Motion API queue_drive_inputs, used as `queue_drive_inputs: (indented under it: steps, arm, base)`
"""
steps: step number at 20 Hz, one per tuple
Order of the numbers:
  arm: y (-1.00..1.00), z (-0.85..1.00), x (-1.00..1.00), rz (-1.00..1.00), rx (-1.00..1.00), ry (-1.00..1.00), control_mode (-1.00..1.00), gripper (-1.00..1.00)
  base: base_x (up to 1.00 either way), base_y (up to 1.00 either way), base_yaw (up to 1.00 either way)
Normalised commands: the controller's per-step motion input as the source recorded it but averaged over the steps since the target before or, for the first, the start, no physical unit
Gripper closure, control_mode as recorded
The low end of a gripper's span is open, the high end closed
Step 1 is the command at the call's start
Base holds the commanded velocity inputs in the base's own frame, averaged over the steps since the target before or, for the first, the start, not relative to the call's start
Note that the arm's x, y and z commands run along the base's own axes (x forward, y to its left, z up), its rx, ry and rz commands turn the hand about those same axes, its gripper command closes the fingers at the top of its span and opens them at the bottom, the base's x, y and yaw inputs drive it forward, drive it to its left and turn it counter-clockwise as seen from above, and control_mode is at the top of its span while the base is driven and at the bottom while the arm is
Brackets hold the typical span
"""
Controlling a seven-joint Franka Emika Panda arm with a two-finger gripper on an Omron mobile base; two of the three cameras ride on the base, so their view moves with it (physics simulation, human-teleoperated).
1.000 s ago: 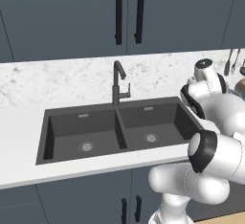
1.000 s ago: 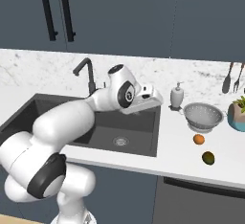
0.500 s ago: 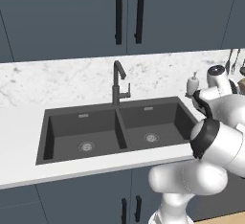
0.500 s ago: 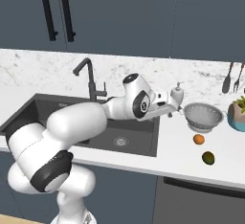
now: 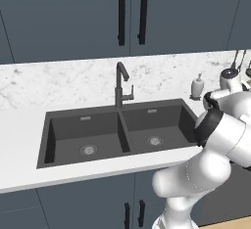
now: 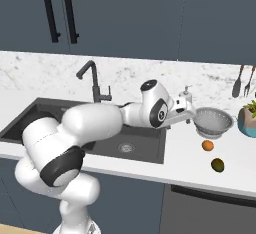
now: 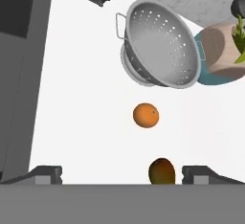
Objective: Put the colander in the sink, put the mango, tangerine in the colander, and turn on the sink faucet and pour water over the colander.
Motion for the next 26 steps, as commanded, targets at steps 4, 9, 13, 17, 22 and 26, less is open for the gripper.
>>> queue_drive_inputs:
  steps: [4, 9, 13, 17, 22, 26]
  arm:
    - [-0.25, -0.03, 0.16, 0.05, 0.00, 0.00, -1.00, -1.00]
    - [-0.09, -0.08, 0.19, 0.09, 0.00, 0.00, -1.00, -1.00]
    - [-0.02, -0.16, 0.23, 0.12, 0.00, 0.00, -1.00, -1.00]
    - [-0.05, -0.21, 0.24, 0.11, 0.00, 0.00, -1.00, -1.00]
    - [-0.16, -0.09, 0.21, 0.07, 0.00, 0.00, -1.00, -1.00]
    - [-0.18, -0.01, 0.26, 0.04, 0.00, 0.00, -1.00, -1.00]
  base:
    - [0.00, 0.00, 0.00]
    - [0.00, 0.00, 0.00]
    - [0.00, 0.00, 0.00]
    - [0.00, 0.00, 0.00]
    - [0.00, 0.00, 0.00]
    - [0.00, 0.00, 0.00]
